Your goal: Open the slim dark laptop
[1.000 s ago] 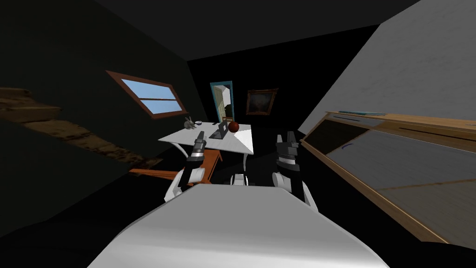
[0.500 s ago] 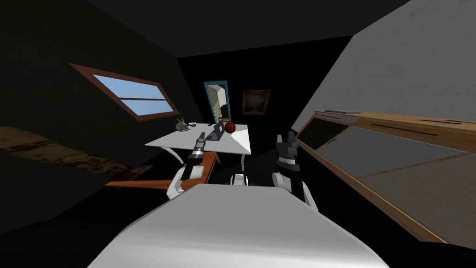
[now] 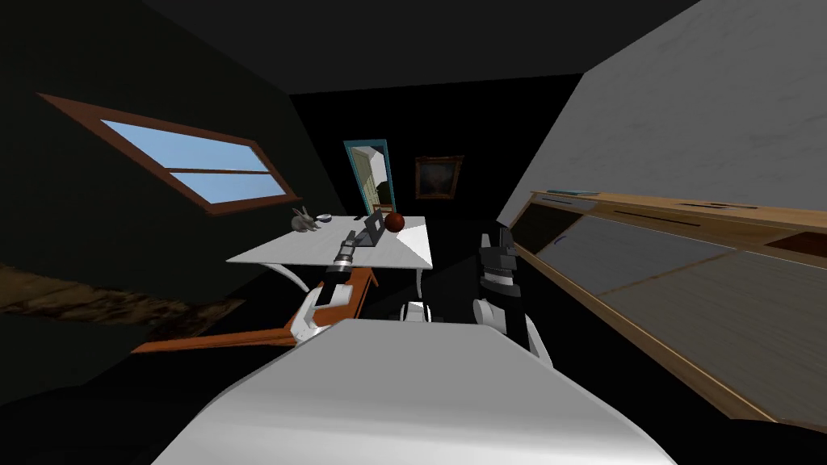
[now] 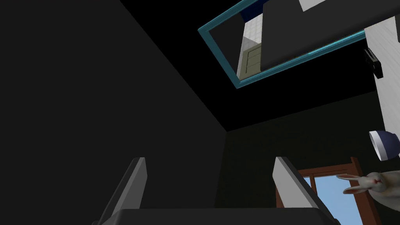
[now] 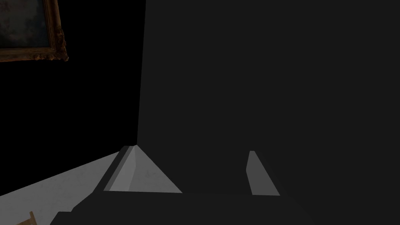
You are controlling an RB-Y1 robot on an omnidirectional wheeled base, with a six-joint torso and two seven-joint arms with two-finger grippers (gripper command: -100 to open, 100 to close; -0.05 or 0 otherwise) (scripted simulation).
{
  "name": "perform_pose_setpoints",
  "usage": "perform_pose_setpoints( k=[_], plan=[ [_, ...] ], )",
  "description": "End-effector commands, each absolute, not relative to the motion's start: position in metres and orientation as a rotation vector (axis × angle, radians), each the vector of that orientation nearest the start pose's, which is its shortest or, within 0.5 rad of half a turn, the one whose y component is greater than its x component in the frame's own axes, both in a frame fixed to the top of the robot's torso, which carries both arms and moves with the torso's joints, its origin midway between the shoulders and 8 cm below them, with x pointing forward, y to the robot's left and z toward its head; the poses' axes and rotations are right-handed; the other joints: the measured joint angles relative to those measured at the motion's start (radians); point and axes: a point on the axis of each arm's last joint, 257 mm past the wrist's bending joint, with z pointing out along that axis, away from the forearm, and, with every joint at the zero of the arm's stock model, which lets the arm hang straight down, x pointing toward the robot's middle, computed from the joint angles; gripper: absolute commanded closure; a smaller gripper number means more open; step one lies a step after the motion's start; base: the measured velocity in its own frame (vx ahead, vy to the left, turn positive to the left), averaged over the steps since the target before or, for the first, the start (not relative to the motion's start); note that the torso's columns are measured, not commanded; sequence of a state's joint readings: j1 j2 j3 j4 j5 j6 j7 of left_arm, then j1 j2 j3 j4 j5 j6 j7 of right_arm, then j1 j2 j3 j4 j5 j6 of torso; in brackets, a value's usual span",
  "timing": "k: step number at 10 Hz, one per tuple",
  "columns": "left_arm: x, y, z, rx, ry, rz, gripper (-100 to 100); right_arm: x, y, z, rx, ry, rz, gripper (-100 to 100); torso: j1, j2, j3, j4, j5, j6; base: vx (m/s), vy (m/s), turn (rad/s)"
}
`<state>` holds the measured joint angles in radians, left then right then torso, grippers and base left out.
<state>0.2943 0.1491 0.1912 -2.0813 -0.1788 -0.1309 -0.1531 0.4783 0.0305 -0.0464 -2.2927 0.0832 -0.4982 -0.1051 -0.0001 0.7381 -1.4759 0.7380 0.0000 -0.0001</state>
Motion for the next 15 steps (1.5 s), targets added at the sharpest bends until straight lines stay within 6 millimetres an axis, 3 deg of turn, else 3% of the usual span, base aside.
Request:
perform_pose_setpoints(
  k=[1,6,15],
  plan=[
    [0.447,0.378,-0.072,-0.698,1.07,-0.682,-100,0.342,-0.285,0.037,0.638,0.587,1.314,0,0.0,0.0,0.0,0.0,0.0,0.0,0.032,0.001,-0.221],
    [0.46,0.417,-0.089,-0.738,1.127,-0.55,-100,0.342,-0.285,0.037,0.638,0.587,1.314,0,0.0,0.0,0.0,0.0,0.0,0.0,0.028,0.006,-0.127],
    [0.471,0.511,-0.117,-0.85,1.208,-0.268,-100,0.342,-0.285,0.037,0.638,0.587,1.314,0,0.0,0.0,0.0,0.0,0.0,0.0,0.029,0.009,-0.147]
  ],
)
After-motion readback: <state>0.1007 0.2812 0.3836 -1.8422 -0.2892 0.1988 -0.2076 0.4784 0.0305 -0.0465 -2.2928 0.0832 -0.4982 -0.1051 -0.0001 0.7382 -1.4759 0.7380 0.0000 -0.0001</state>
